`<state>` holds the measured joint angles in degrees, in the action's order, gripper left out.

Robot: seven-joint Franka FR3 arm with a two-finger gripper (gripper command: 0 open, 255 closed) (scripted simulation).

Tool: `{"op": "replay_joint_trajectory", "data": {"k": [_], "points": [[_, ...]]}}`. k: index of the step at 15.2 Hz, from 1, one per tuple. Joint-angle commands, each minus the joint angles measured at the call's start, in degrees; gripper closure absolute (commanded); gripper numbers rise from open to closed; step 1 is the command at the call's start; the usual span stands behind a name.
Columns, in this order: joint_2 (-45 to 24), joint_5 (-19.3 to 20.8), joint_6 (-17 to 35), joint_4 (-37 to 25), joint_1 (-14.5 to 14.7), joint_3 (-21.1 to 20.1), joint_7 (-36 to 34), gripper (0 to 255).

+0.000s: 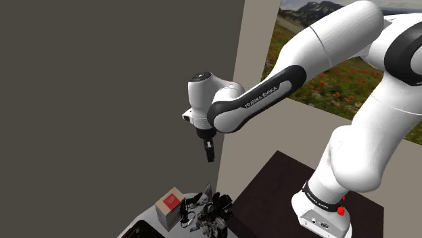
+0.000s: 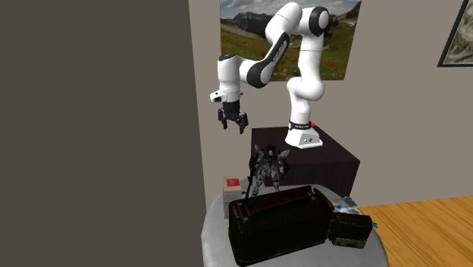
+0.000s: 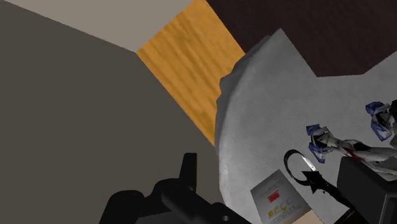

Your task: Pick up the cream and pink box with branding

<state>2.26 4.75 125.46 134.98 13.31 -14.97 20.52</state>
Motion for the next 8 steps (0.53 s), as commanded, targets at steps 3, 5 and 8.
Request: {"op": "replay_joint_trajectory", "data": {"k": [3, 5, 8], "points": [[-8.23, 4.77, 4.1, -3.74, 2.1, -2.0, -1.26, 0], [-12.28, 7.55, 5.8, -5.72, 3.29, -2.49, -1.88, 0], [-18.29, 11.9, 7.9, -8.98, 5.44, -2.79, -2.85, 0]]}}
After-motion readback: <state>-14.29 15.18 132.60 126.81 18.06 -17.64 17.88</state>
